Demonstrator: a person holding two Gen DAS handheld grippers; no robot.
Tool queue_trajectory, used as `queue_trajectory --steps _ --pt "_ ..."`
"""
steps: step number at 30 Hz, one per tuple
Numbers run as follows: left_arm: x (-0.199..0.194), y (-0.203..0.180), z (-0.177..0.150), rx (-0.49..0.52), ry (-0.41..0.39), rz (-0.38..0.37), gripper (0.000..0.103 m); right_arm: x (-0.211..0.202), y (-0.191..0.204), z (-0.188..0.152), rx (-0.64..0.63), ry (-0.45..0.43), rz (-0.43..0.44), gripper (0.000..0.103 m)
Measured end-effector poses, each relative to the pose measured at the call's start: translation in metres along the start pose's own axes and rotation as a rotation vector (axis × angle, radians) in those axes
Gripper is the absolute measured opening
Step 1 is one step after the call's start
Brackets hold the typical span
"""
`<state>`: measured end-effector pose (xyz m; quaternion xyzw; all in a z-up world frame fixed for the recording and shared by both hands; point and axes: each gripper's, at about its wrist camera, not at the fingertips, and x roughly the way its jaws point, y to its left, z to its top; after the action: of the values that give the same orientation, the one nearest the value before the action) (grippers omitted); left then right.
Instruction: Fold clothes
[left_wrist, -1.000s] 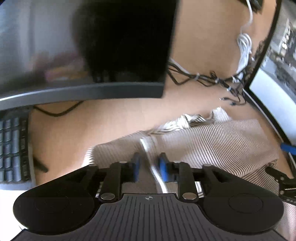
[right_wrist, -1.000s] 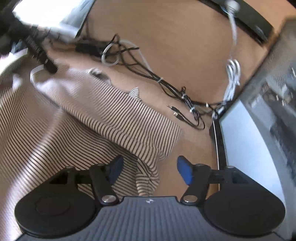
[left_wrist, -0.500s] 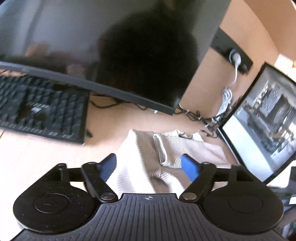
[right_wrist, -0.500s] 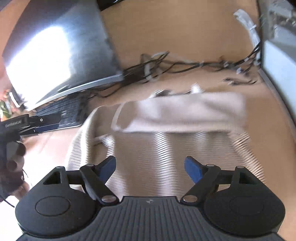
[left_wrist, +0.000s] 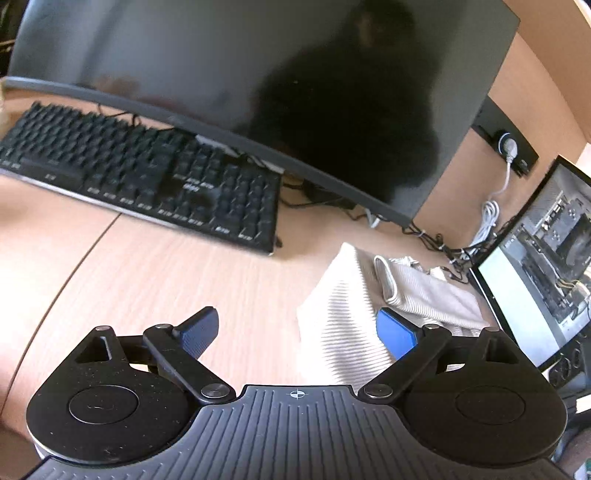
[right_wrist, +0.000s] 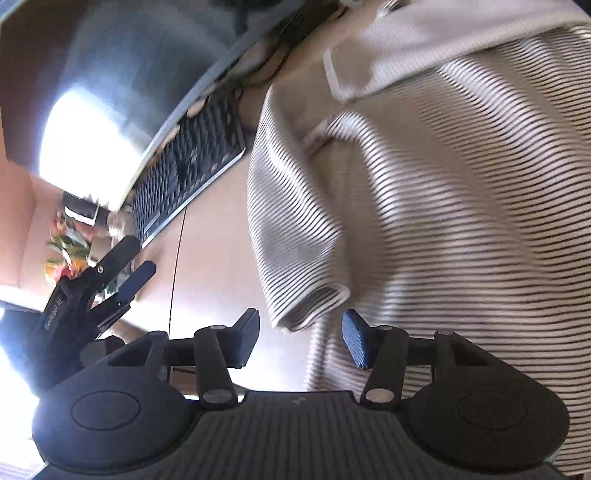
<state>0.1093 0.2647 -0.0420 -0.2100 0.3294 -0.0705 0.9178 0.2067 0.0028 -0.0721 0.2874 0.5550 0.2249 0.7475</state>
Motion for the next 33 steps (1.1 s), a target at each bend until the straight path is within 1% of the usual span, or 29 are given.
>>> queue_trajectory --steps 1,3,4,5,6,7,8,10,11,12,14,15,17,18,21,25,26,27,28,30,32,33 --pt "-0.003 0.002 -0.002 -0.003 -0.001 -0.003 0.096 0.005 0.005 0.000 -0.010 0.003 -0.005 0.046" --pt "-0.011 0.004 -0.004 -0.009 -0.002 -0.014 0.096 0.015 0.013 0.003 -0.030 -0.006 -0.016 0.046" --pt "-0.015 0.005 -0.004 -0.012 -0.001 -0.027 0.097 0.020 0.015 0.007 -0.041 -0.015 -0.027 0.044" --pt "-0.020 0.005 -0.003 -0.022 -0.001 -0.059 0.097 0.025 0.018 0.009 -0.052 -0.029 -0.042 0.040" --pt "-0.025 0.006 -0.001 -0.033 -0.002 -0.093 0.097 0.028 0.021 0.012 -0.076 -0.048 -0.063 0.030" --pt "-0.033 0.008 0.000 -0.054 -0.004 -0.155 0.098 0.031 0.026 0.016 -0.123 -0.073 -0.096 0.017" --pt "-0.041 0.009 0.003 -0.070 -0.009 -0.215 0.099 0.031 0.031 0.020 -0.175 -0.097 -0.123 0.012" --pt "-0.060 0.009 0.009 -0.058 -0.031 -0.321 0.103 0.016 0.042 0.029 -0.273 -0.156 -0.117 0.008" --pt "-0.068 0.006 0.011 -0.029 -0.044 -0.347 0.103 0.005 0.051 0.033 -0.342 -0.195 -0.122 0.008" --pt "-0.072 0.001 0.013 0.006 -0.052 -0.354 0.103 -0.007 0.059 0.038 -0.419 -0.237 -0.136 0.007" --pt "-0.070 -0.013 0.015 0.074 -0.045 -0.325 0.103 -0.034 0.072 0.051 -0.557 -0.324 -0.187 0.006" --pt "-0.061 -0.021 0.014 0.094 -0.035 -0.305 0.103 -0.048 0.078 0.058 -0.624 -0.367 -0.215 0.006" --pt "-0.039 -0.036 0.010 0.116 -0.008 -0.269 0.103 -0.074 0.081 0.080 -0.688 -0.437 -0.272 0.005" --pt "-0.024 -0.044 0.008 0.118 0.013 -0.264 0.103 -0.087 0.079 0.092 -0.701 -0.467 -0.300 0.005" --pt "0.018 -0.071 0.002 0.138 0.063 -0.271 0.103 -0.122 0.064 0.126 -0.690 -0.545 -0.379 0.002" --pt "0.071 -0.109 -0.001 0.184 0.109 -0.294 0.103 -0.152 0.019 0.165 -0.557 -0.575 -0.419 0.002" --pt "0.082 -0.115 0.000 0.189 0.119 -0.281 0.103 -0.156 0.006 0.172 -0.520 -0.571 -0.426 0.002" --pt "0.093 -0.121 0.002 0.193 0.129 -0.268 0.103 -0.157 -0.008 0.176 -0.481 -0.548 -0.420 0.002" --pt "0.104 -0.128 0.003 0.198 0.140 -0.254 0.103 -0.156 -0.022 0.179 -0.444 -0.510 -0.395 0.004" --pt "0.112 -0.135 0.006 0.195 0.153 -0.236 0.103 -0.146 -0.045 0.175 -0.372 -0.448 -0.309 0.005" --pt "0.116 -0.138 0.009 0.194 0.165 -0.229 0.103 -0.128 -0.057 0.169 -0.336 -0.409 -0.244 0.011" --pt "0.117 -0.139 0.009 0.200 0.171 -0.218 0.103 -0.116 -0.062 0.166 -0.318 -0.397 -0.218 0.020"
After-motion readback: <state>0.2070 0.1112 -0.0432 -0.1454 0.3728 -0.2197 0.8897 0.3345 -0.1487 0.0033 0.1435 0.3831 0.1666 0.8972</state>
